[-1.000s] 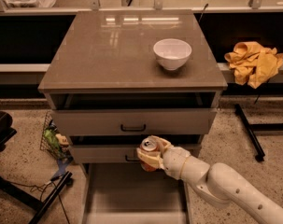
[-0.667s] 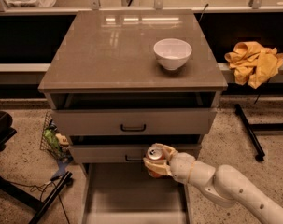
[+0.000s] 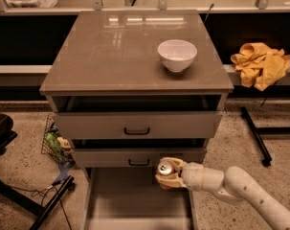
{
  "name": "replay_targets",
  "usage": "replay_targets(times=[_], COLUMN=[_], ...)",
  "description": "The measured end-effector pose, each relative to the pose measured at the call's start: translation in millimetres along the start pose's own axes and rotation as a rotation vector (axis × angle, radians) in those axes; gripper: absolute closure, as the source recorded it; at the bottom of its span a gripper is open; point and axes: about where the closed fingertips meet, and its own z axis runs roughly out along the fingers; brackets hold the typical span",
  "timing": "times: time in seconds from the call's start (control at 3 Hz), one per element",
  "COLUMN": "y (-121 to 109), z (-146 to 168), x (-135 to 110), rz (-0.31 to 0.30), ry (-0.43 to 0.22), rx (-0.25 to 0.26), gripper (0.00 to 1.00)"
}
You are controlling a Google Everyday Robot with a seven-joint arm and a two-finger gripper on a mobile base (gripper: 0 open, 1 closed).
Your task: Place coke can into bottom drawer
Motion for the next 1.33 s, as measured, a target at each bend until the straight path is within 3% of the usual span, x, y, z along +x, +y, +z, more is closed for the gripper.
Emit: replay_targets(times=[0.33,0.67,1.0,1.33], y=[18.8,18.8,27.8,39.5], z=[-2.3,-2.3,19.1,43.8], x=[-5.9,-5.9,20.7,63.7], rz=[-0.002,-0.002,-0.026,-0.040], ry=[-0.030,-0.030,-0.078,-0.151], rx=[-0.088,-0.088,-0.135,-0.175], gripper=[1.00,1.00,1.00,1.00])
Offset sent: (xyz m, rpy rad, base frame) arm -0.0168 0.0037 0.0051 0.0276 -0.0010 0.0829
